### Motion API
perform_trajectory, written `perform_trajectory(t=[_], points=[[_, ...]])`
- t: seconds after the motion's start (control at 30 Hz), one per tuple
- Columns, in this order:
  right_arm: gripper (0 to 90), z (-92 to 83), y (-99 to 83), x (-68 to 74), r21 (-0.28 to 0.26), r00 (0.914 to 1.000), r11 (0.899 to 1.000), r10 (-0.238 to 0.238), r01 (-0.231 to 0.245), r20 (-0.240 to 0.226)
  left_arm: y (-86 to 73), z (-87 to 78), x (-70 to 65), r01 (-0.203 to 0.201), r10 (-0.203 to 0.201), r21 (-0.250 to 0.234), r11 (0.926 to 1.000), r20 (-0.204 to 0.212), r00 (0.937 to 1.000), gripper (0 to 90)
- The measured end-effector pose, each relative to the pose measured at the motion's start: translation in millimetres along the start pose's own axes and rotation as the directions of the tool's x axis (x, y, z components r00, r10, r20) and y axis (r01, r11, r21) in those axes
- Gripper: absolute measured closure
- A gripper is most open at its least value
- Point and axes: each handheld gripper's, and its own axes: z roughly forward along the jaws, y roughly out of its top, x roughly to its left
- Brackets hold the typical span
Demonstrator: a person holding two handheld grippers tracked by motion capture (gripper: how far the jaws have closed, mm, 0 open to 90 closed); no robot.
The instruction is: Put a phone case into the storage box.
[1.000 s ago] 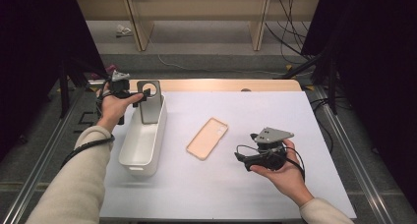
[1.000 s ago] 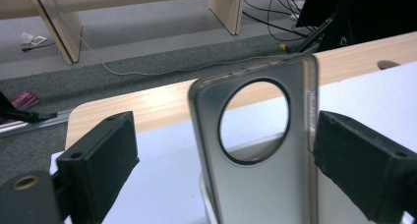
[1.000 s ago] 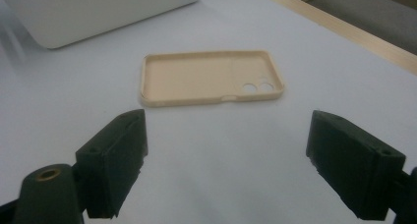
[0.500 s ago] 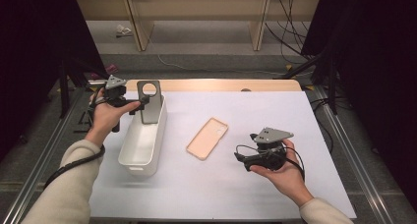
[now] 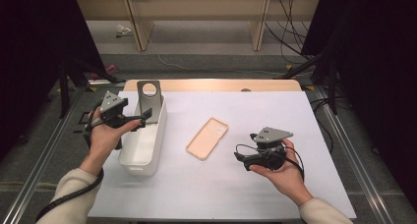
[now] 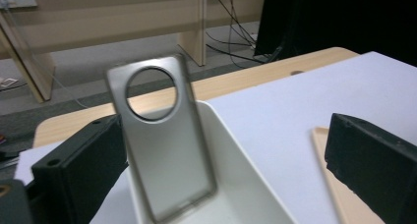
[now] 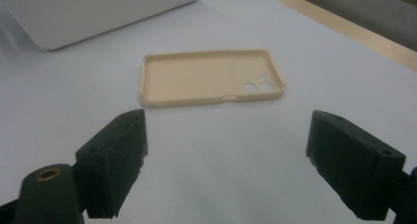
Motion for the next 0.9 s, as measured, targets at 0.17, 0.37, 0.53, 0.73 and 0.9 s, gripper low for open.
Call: perform_trajectory(t=[0.17,0.37,0.53,0.73,0.9], points=[[16.5,1.8,1.3,-0.9,-0.001,0.9999,1.000,0.010,-0.010,-0.005,-11.5,-10.3,-21.3,-0.010,0.010,-0.005,0.9999,0.036,0.9993,2.3],[16.4,1.6,2.9,-3.0,-0.014,0.9999,1.000,0.012,-0.012,-0.006,-21.8,-17.8,-34.5,-0.020,0.020,-0.004,0.9998,0.063,0.9978,3.3],[16.4,2.6,3.4,-5.6,-0.017,0.9998,1.000,0.021,-0.021,-0.004,-23.6,-19.3,-41.0,-0.052,0.052,-0.002,0.9986,0.069,0.9963,4.2],[16.4,1.8,3.9,-5.5,-0.023,0.9997,0.999,0.026,-0.026,-0.002,-17.7,-23.3,-44.7,-0.053,0.054,-0.017,0.9985,0.076,0.9957,4.2],[16.3,0.9,4.6,-4.8,-0.025,0.9997,0.999,0.025,-0.025,-0.002,-18.2,-23.1,-47.6,-0.053,0.054,-0.012,0.9985,0.086,0.9948,4.1]])
